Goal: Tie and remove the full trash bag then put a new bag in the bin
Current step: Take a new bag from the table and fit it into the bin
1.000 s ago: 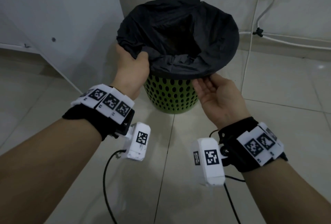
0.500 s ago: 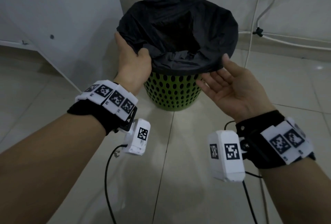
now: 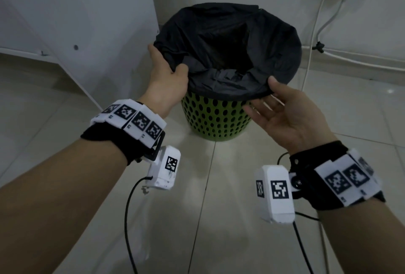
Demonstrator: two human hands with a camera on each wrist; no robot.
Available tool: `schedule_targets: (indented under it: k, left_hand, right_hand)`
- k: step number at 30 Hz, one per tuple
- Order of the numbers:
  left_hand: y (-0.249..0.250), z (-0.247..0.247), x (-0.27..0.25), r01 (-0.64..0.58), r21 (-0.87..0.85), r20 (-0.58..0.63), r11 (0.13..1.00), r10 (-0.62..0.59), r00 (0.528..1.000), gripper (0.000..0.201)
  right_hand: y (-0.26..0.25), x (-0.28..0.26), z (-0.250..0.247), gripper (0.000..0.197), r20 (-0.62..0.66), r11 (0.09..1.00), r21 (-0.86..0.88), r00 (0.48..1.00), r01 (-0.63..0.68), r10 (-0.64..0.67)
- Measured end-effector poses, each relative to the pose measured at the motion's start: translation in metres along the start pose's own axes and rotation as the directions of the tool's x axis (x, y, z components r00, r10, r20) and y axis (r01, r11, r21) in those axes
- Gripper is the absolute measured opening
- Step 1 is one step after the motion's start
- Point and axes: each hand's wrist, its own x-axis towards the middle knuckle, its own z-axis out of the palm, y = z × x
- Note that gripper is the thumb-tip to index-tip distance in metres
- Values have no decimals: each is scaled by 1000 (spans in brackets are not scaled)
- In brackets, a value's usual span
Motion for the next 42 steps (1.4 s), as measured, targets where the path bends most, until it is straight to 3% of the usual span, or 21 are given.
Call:
schedule_targets:
  k: [4, 7, 11, 14, 16, 20, 25, 28, 34, 39, 42]
  left_hand:
    - [-2, 0, -3, 32, -62, -26, 998, -34, 999, 97]
    - [1, 2, -13, 150, -218, -73, 964, -170, 983, 106]
    - [-10, 5, -24, 102, -237, -117, 966, -132, 984, 70]
    - [-10, -3, -12, 169, -187, -83, 968, -186, 979, 58]
    - [-6, -8, -7, 194, -171, -53, 966, -205, 977, 65]
    - [-2, 1, -21, 137, -288, -106, 948, -174, 979, 83]
    - [-3, 7, -21, 95, -224, -112, 970, -123, 986, 72]
    - [-3, -4, -8, 124, -175, -59, 977, -136, 989, 76]
    - [-7, 6, -24, 198, -294, -86, 935, -232, 969, 58]
    - [-8, -5, 0, 255, -221, -66, 942, -275, 959, 79]
    - [-11, -9, 7, 251, -220, -71, 943, -272, 960, 79]
  right_hand:
    - [1, -4, 4, 5, -18, 1000, 14, 1000, -19, 19]
    - [10, -8, 13, 8, -25, 997, 77, 1000, -17, 19]
    - [27, -13, 17, 24, 9, 999, -25, 999, -34, 35]
    - [23, -9, 17, 22, 18, 997, 71, 1000, 12, -14]
    - [20, -6, 19, 17, 32, 990, 141, 999, 29, -34]
    - [34, -10, 24, 28, 90, 987, 157, 995, 32, -46]
    - [30, -7, 19, 37, 42, 987, 149, 997, 55, -62]
    - [22, -3, 15, 32, 7, 984, 151, 996, 90, -92]
    - [40, -8, 24, 29, 68, 990, 127, 996, 55, -64]
    - [21, 2, 8, 28, -23, 985, 127, 993, 115, -113]
    - [10, 5, 4, 21, -20, 981, 146, 992, 125, -124]
